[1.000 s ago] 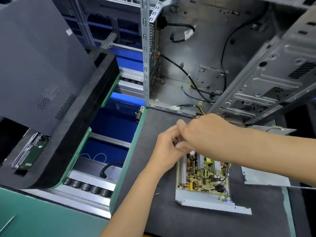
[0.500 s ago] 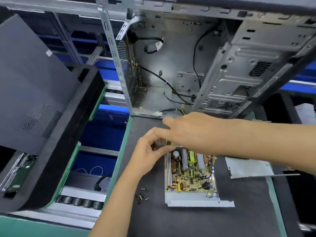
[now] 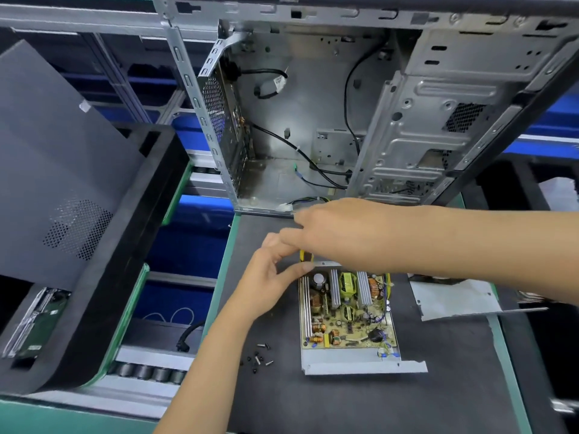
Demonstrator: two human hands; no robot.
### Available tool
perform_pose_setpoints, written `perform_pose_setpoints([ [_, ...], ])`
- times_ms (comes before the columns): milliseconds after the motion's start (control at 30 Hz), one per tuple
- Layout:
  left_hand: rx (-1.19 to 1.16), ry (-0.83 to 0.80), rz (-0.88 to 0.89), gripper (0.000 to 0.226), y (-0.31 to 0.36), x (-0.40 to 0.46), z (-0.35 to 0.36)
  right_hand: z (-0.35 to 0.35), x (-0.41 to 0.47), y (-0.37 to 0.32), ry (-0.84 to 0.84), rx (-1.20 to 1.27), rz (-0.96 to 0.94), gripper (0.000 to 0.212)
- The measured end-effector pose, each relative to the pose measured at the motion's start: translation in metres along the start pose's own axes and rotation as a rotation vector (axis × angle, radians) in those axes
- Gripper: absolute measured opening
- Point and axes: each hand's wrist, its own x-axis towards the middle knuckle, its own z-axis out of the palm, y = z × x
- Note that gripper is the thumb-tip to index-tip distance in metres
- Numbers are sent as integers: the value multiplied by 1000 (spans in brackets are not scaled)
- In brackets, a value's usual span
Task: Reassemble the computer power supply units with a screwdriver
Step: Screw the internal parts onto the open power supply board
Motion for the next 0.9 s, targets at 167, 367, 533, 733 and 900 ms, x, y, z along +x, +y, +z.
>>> perform_pose_setpoints([
  [167,-119,-3,-6,36,6,2,7,-2,2,-7,101,-179,99,23],
  [367,-72,34,-13,27,3,7,0,4,-1,-7,39,-69,50,26],
  [533,-58,-47,25,31,4,8,-7,6,-3,0,103,-43,-33,22],
  [733,-61,-11,-1,35,2,6,-4,10,3,-9,166,-200,9,31],
  [900,-21,42,58,30,8,8,-2,10,6,-12,165,-218,88,39],
])
